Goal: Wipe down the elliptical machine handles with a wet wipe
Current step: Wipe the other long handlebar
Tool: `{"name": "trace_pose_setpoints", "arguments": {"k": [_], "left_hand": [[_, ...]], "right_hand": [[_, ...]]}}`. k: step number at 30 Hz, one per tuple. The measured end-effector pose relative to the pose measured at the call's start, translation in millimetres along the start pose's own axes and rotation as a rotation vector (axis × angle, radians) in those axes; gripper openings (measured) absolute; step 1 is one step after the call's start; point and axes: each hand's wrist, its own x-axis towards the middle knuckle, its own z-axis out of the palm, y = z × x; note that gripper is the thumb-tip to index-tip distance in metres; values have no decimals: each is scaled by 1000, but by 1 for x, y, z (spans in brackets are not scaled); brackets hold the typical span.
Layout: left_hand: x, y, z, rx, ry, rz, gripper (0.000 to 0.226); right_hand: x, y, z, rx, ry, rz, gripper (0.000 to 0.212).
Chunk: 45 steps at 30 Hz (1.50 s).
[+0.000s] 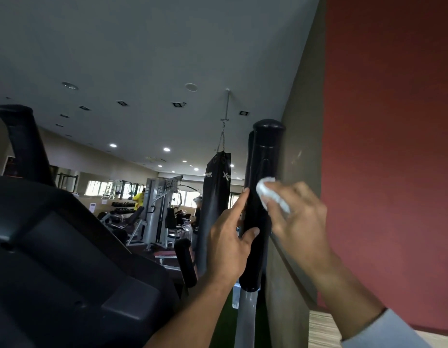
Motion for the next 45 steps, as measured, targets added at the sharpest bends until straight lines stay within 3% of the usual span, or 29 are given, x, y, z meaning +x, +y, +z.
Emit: {"name": "trace_pose_setpoints", "arguments": {"k": [4,10,14,18,21,24,27,29,34,37,40,45], "left_hand": [[-1,2,-1,35,3,-7,95],[-7,-6,1,-51,-15,-40,95],[-11,-5,0,-41,-8,-50,93],[-10,-6,-1,-32,-39,-66,90],[-12,-10,-1,0,-55,-74,91],[-11,-6,-1,-20,-61,-83,90],[-12,-6,-1,-5,-44,-75,92],[-13,-6,-2,5,-29,-65,92],[-12,-7,-2,20,-51,-78,88],[-12,-9,-2,18,-54,-85,97],[-13,-12,0,79,-43,-51,100],[-13,-19,2,70,-53,-37,107]], "right_hand": [[-31,11,-3,20,-145,-9,30],[40,-15,-13,36,107,-34,24],[51,-18,-5,-62,-58,-81,23],[8,-13,-6,-212,-283,-187,19],[-22,-7,0,-283,-397,-125,22],[-13,-5,-2,-177,-331,-74,24],[19,-18,-12,-82,-85,-83,23],[35,-22,-12,-96,-46,-85,21],[-5,-15,1,-273,-327,-172,15],[-48,-1,3,-262,-473,-122,22],[-48,11,-1,-127,-360,-43,29],[6,3,-17,-5,71,-8,24]]}}
